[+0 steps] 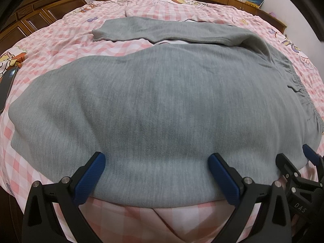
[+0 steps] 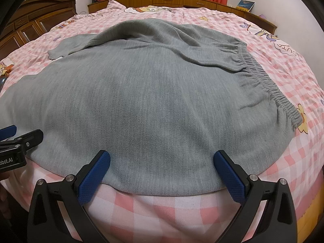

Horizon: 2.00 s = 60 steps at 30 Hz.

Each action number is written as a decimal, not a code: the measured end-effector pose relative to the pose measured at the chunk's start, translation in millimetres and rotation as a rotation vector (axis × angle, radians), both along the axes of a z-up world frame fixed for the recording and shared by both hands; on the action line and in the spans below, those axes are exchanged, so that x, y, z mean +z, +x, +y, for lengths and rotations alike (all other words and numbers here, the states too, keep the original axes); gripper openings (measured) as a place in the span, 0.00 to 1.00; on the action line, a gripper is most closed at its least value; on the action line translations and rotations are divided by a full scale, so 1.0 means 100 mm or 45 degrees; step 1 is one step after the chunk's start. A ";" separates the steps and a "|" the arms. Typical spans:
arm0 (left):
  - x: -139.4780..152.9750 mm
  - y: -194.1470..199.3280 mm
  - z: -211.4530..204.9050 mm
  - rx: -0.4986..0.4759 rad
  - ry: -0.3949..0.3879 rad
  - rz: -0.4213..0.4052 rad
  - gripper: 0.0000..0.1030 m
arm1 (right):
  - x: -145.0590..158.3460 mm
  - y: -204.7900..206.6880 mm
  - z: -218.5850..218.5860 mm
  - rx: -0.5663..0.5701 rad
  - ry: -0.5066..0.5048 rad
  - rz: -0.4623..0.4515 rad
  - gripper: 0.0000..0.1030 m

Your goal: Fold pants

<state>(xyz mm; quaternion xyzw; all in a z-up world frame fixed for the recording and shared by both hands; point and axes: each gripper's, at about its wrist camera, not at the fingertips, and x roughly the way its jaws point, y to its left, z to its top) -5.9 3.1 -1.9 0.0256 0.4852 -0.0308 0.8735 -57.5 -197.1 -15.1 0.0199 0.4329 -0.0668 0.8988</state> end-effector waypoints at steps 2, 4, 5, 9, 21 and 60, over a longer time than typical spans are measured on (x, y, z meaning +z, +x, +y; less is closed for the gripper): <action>0.00 0.00 0.00 0.000 0.000 0.000 1.00 | 0.00 0.00 0.00 0.000 0.000 0.000 1.00; 0.00 0.00 0.00 0.000 0.000 0.000 1.00 | 0.00 0.00 0.00 0.000 0.000 0.000 1.00; 0.00 0.00 0.00 0.000 0.000 0.000 1.00 | 0.00 0.00 0.00 0.000 0.000 0.000 1.00; 0.00 0.00 0.00 0.000 0.000 -0.001 1.00 | 0.00 0.00 0.00 0.000 -0.001 -0.001 1.00; -0.01 0.00 0.01 0.000 0.000 0.003 1.00 | 0.01 0.00 -0.01 0.011 0.000 0.006 1.00; 0.17 0.05 2.09 0.495 0.082 0.021 1.00 | 0.16 -0.23 -1.80 -0.396 0.098 0.070 0.94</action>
